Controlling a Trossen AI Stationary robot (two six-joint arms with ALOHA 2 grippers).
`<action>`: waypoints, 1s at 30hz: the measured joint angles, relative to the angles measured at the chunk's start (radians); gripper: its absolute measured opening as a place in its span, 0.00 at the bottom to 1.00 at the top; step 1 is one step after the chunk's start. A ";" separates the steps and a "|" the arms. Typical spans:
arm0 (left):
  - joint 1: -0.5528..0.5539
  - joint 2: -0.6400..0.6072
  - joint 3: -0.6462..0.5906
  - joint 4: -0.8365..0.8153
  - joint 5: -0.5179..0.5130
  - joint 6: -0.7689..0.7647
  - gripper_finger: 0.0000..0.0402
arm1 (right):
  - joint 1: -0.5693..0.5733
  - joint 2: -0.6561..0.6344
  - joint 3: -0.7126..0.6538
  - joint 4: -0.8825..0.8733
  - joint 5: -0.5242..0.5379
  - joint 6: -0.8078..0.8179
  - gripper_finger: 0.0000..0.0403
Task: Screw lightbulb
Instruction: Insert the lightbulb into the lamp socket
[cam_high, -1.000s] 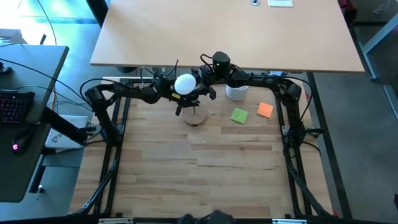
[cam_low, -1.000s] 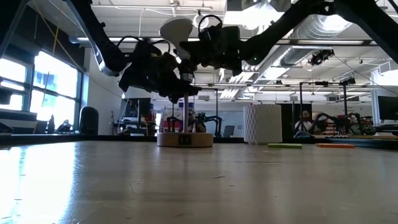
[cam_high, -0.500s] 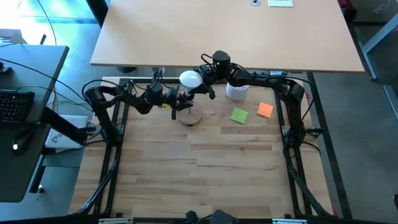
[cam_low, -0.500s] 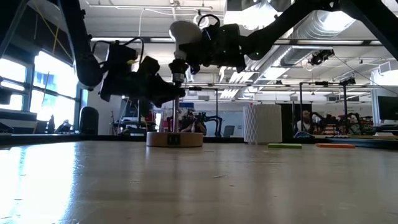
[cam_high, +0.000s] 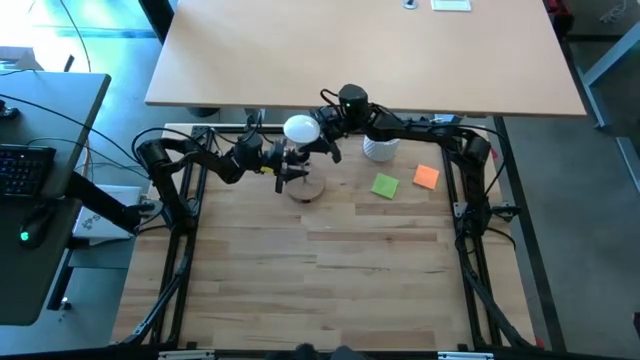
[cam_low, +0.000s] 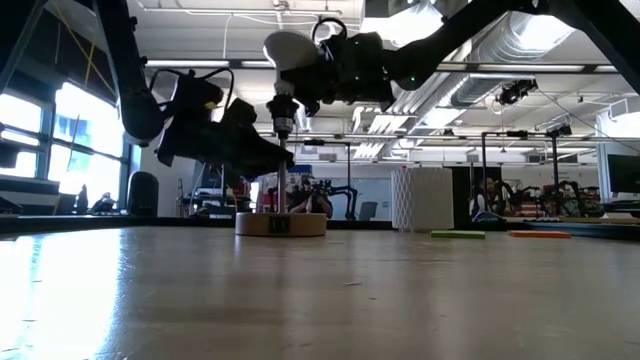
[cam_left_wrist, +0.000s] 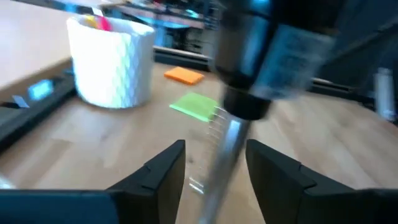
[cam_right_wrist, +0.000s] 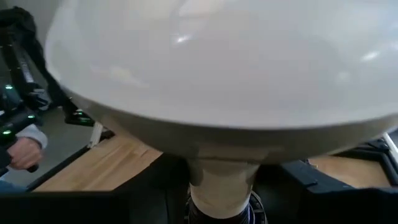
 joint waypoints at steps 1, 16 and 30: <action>-0.004 0.000 0.000 0.006 -0.027 0.000 0.41 | 0.000 0.000 0.000 -0.012 0.015 -0.004 0.37; -0.104 0.001 -0.002 0.087 -0.242 0.034 0.06 | 0.085 -0.033 0.001 -0.120 0.344 -0.010 0.36; -0.177 0.000 -0.002 0.085 -0.483 0.054 0.02 | 0.150 -0.082 0.001 -0.229 0.602 0.034 0.36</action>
